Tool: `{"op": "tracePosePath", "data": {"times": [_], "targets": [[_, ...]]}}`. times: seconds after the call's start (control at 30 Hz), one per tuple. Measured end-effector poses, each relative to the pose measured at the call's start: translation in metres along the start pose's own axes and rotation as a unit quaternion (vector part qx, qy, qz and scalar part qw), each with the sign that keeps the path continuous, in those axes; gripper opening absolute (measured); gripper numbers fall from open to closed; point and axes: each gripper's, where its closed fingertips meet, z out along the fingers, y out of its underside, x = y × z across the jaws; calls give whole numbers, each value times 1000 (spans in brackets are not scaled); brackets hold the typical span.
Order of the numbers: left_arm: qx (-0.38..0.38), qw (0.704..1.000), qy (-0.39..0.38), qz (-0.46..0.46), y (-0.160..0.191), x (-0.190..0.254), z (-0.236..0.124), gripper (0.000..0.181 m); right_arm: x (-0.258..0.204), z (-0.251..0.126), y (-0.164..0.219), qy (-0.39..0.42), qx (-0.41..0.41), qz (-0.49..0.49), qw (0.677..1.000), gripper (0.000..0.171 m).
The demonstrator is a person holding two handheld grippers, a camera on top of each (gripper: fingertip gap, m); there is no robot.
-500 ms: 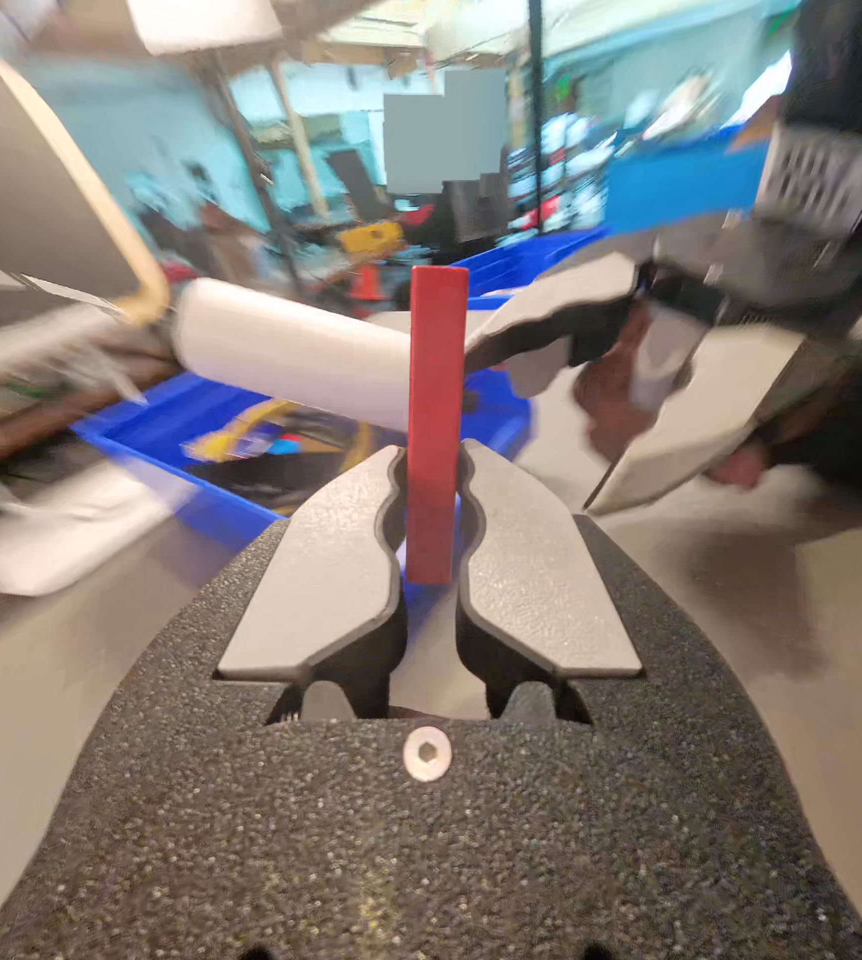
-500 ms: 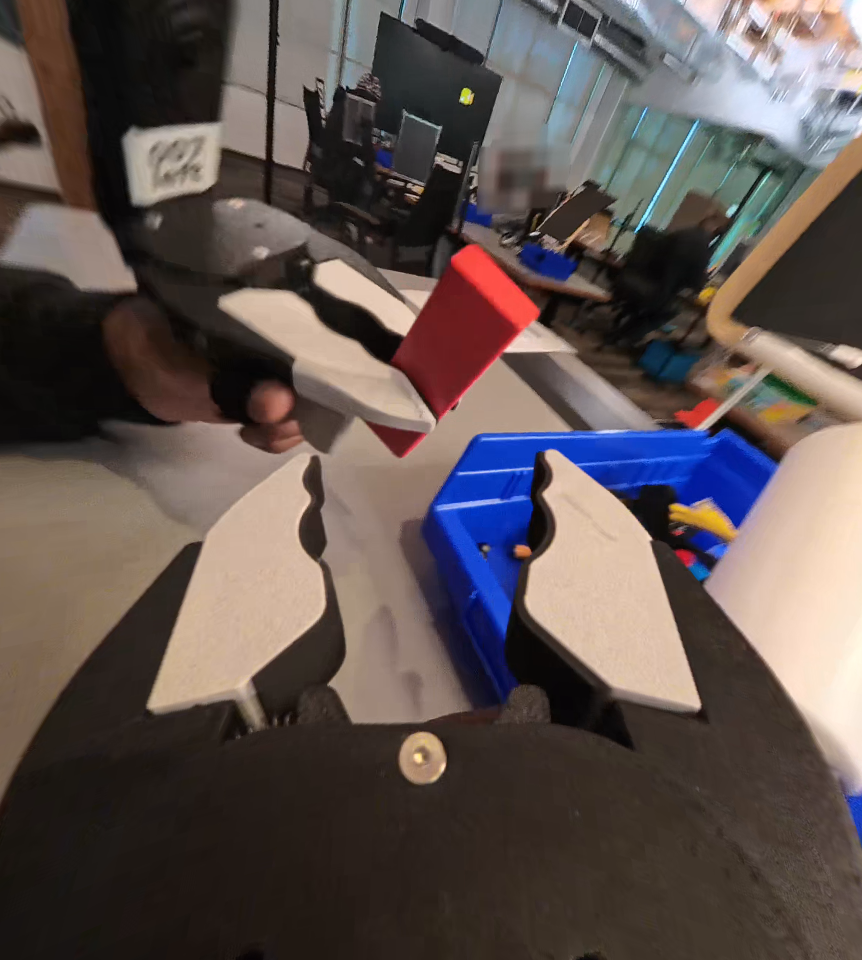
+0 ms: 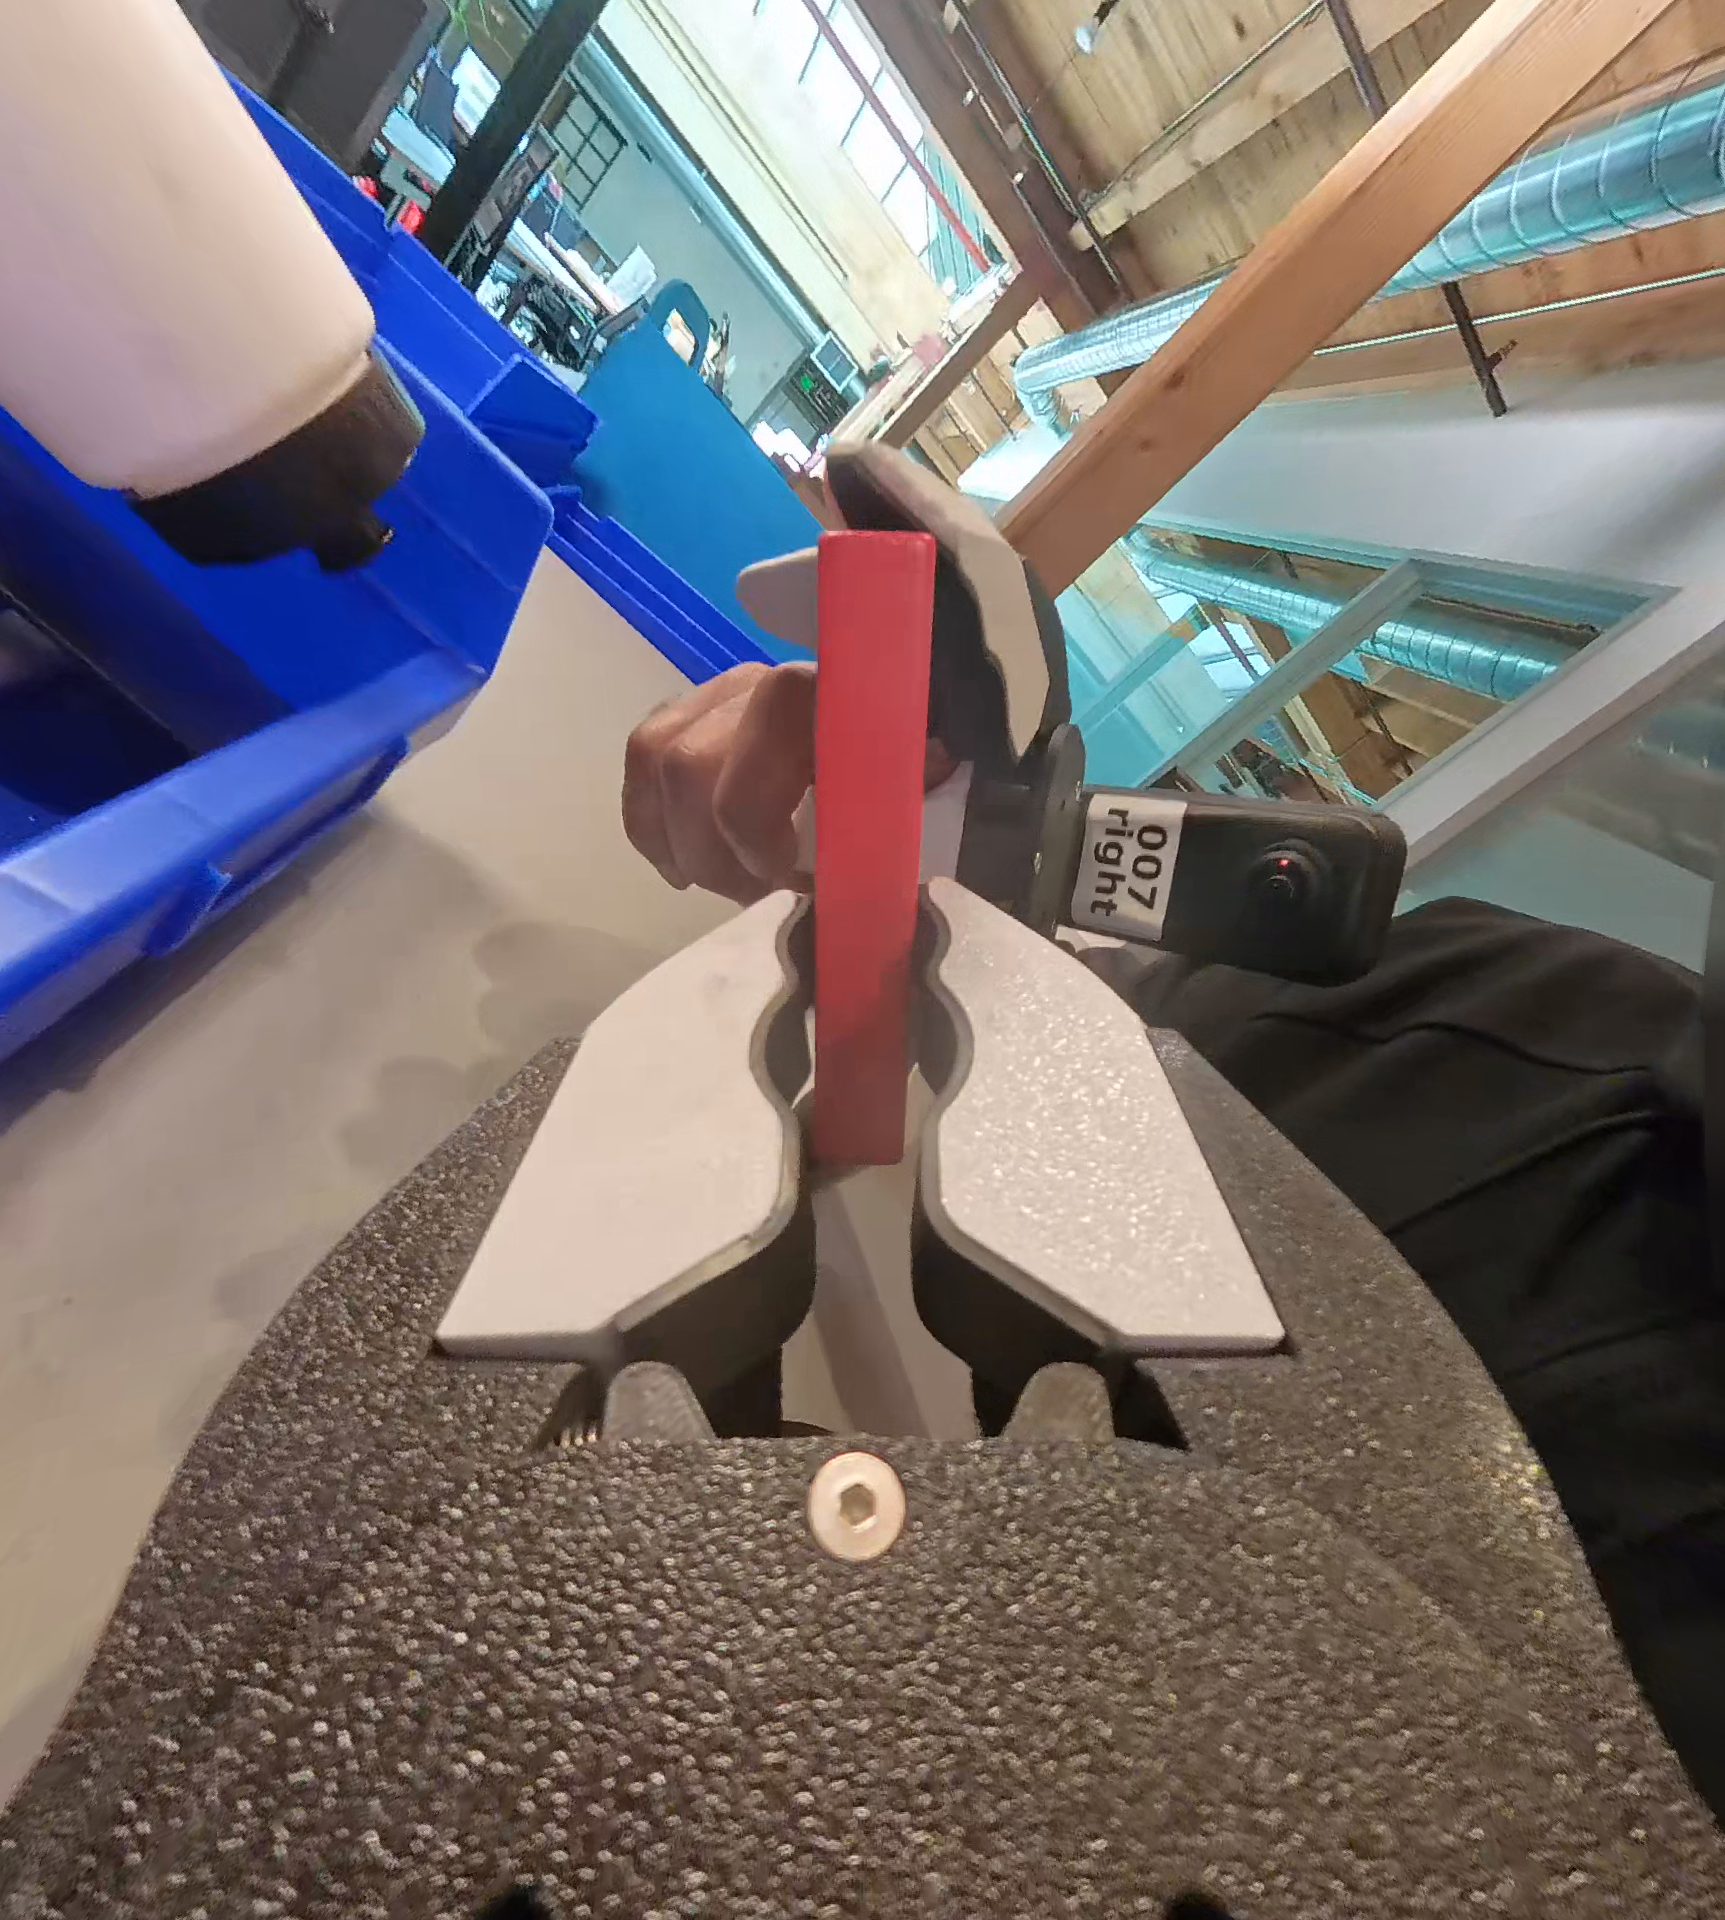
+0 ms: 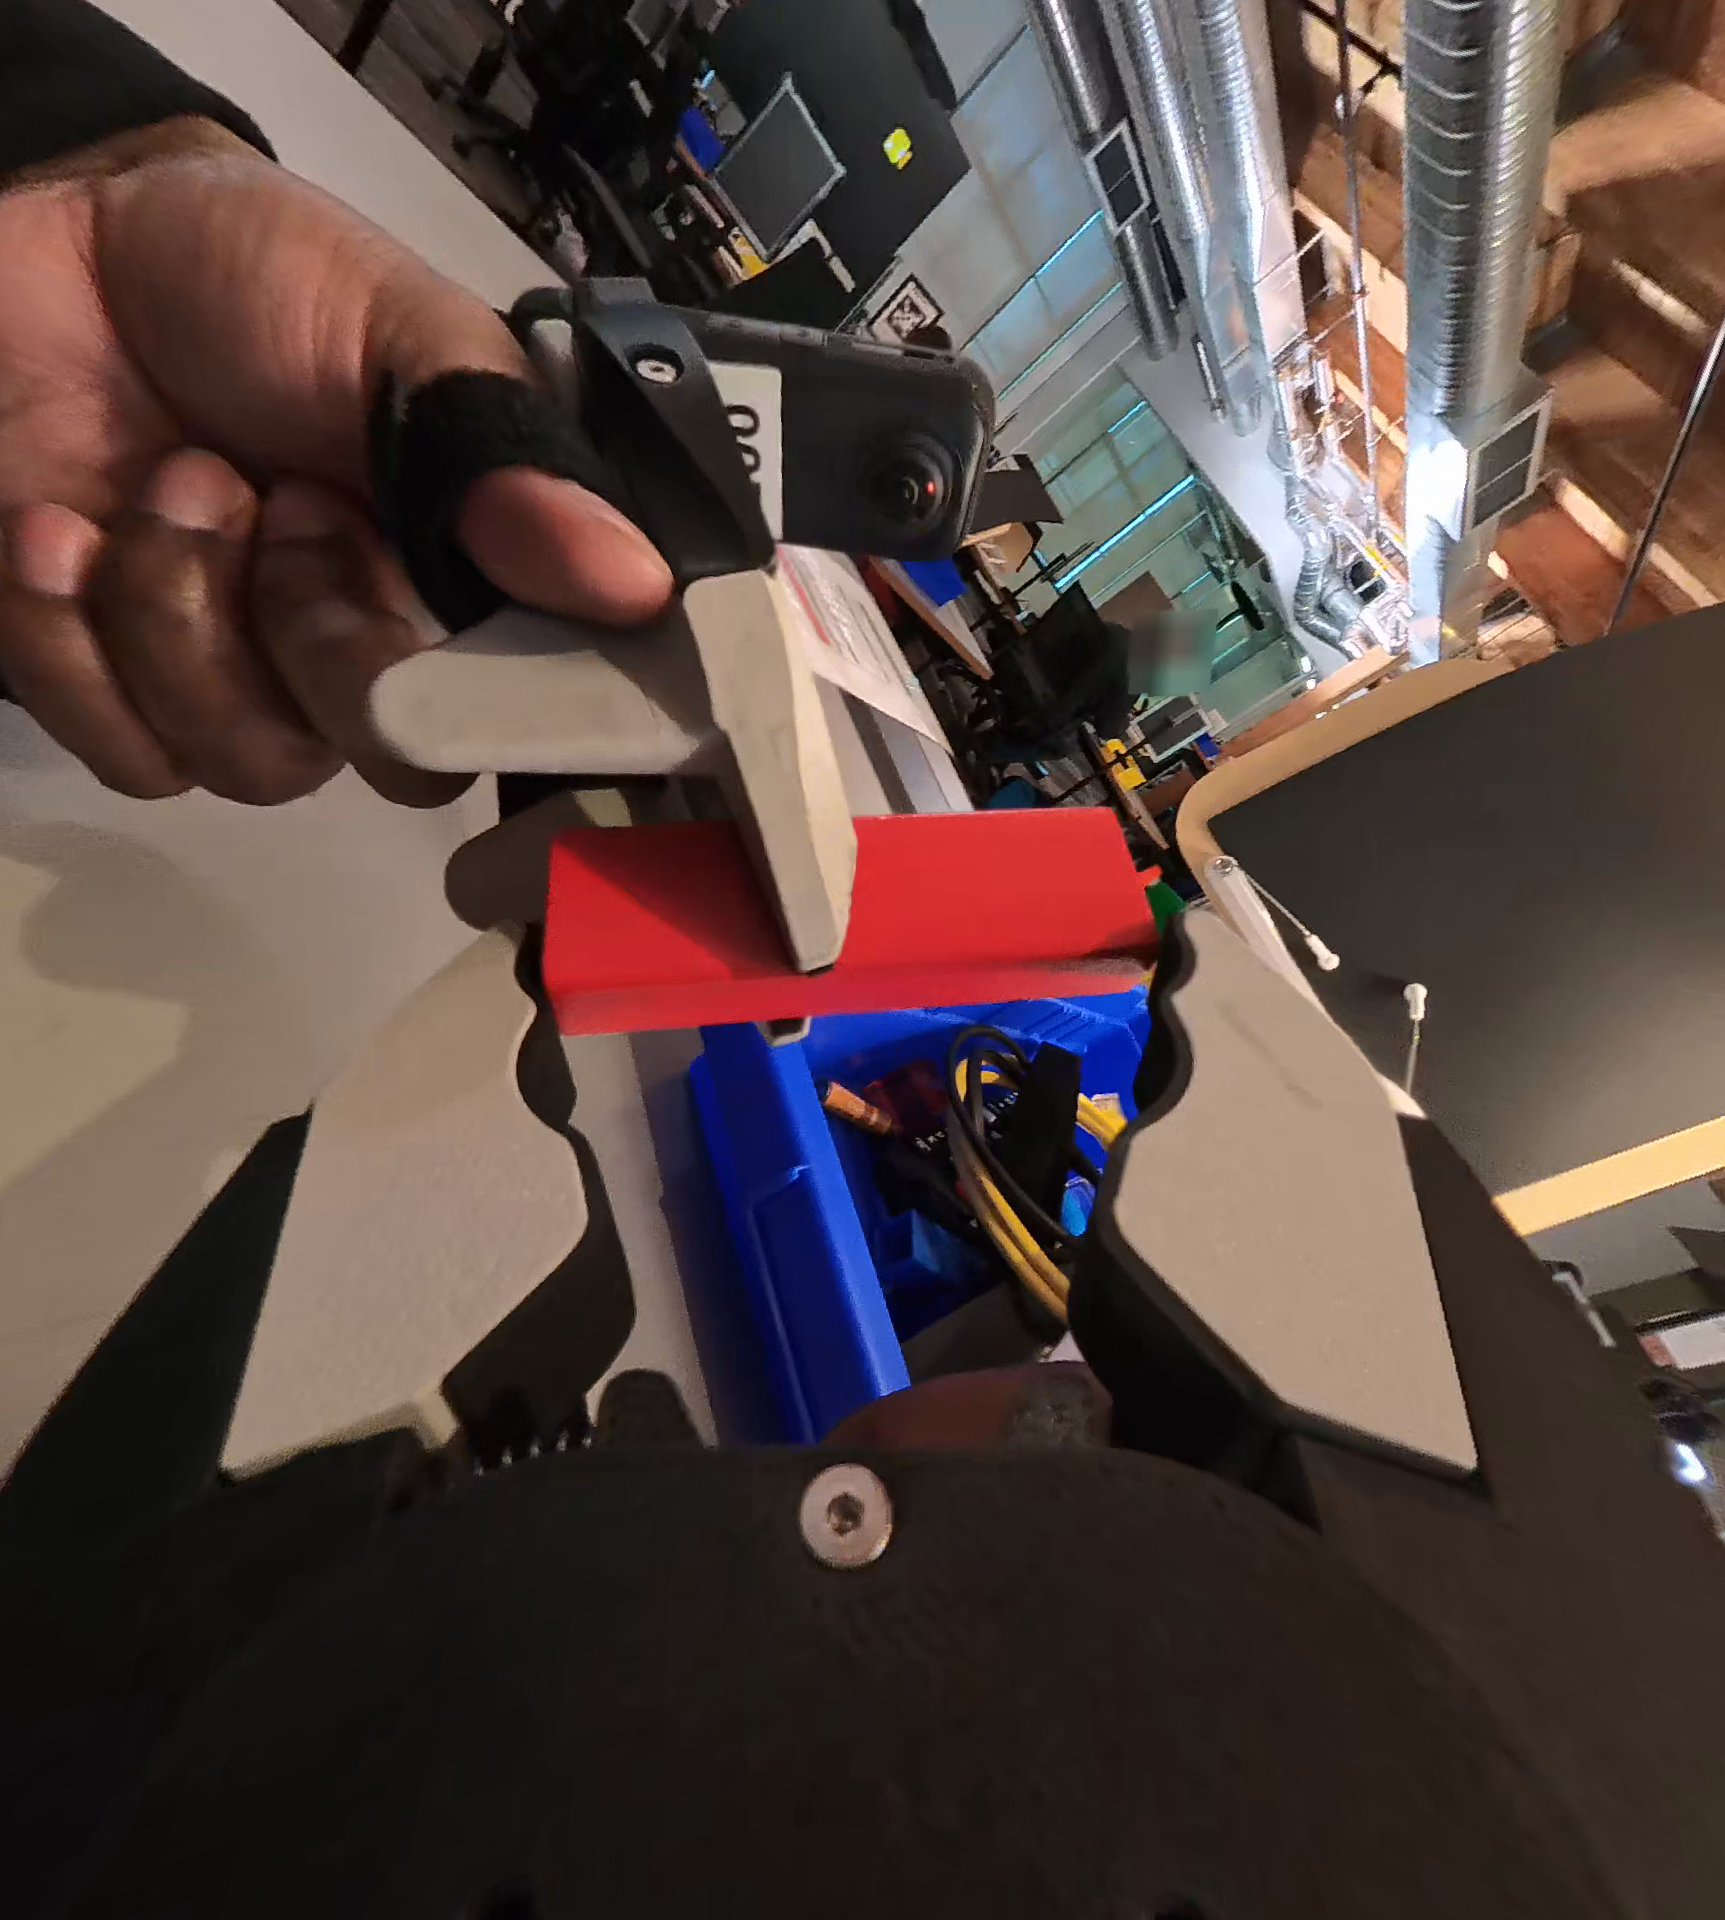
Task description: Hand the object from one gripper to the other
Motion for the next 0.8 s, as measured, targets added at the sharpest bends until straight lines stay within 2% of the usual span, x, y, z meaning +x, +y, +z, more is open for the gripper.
{"op": "tracePosePath", "data": {"times": [0.17,0.37,0.43,0.53,0.6,0.63,0.73,0.8], "targets": [[-19,1000,4,-4,7,-1,2,18,-6,-2,4,-41,-6,23,999,108],[-18,998,-22,53,3,-1,2,26,-3,0,5,-71,-8,127,989,107],[-22,996,-27,80,-1,3,-1,51,-1,1,7,-88,-10,182,979,107],[-24,980,-51,192,-12,12,-14,68,0,0,9,-135,-4,299,945,107],[-32,943,-99,315,-18,13,-25,68,-3,-1,8,-184,3,372,910,108],[-40,914,-128,382,-20,11,-30,69,-4,-2,7,-204,7,404,892,107],[-74,798,-207,561,-23,4,-42,65,-16,-5,0,-277,12,471,837,107],[-94,724,-231,643,-19,0,-41,59,-26,-7,-5,-317,14,499,806,107]]}}
